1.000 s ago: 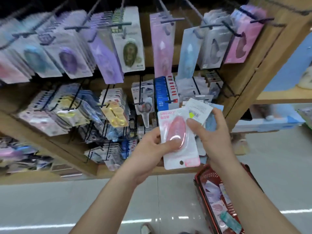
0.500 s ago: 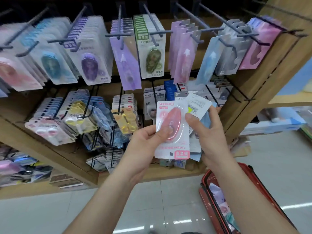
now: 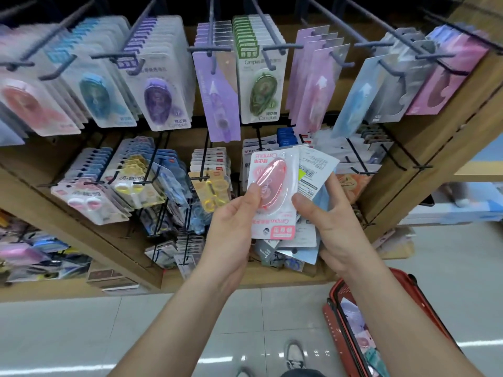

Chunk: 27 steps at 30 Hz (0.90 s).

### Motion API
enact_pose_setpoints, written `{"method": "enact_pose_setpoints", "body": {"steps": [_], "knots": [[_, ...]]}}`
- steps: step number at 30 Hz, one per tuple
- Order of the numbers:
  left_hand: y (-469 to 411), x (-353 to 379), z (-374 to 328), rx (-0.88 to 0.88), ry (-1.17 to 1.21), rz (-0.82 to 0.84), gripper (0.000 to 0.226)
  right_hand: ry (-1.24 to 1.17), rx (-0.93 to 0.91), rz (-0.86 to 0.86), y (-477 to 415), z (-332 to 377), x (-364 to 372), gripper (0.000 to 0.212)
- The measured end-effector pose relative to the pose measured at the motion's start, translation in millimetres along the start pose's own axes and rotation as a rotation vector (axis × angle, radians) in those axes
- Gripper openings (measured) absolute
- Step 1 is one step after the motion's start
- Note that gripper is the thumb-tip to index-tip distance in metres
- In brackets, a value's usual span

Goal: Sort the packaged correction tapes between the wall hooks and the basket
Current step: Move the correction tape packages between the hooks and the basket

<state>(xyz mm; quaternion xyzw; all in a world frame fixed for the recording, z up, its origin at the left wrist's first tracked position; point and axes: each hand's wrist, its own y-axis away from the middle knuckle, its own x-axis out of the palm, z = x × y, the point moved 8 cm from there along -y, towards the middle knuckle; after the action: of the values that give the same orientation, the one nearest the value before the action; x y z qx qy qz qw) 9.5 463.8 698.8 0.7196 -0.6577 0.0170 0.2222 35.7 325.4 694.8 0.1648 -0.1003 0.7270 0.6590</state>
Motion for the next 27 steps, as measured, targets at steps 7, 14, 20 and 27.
{"method": "enact_pose_setpoints", "body": {"steps": [7, 14, 20, 27], "knots": [[1.3, -4.7, -15.9, 0.093, -0.047, -0.098, 0.031, -0.153, 0.128, 0.032, -7.1, -12.0, 9.7, 0.050], [16.9, -46.6, -39.5, 0.106, -0.069, -0.263, 0.038, -0.044, 0.170, 0.284, -20.4, -16.9, 46.5, 0.065], [38.8, -101.0, -76.1, 0.242, -0.230, -0.425, 0.034, -0.070, 0.250, 0.378, -24.6, -33.6, 91.6, 0.059], [82.0, -177.0, -97.8, 0.355, -0.102, -0.488, 0.021, -0.048, 0.269, 0.400, -25.0, -46.8, 129.8, 0.063]]}}
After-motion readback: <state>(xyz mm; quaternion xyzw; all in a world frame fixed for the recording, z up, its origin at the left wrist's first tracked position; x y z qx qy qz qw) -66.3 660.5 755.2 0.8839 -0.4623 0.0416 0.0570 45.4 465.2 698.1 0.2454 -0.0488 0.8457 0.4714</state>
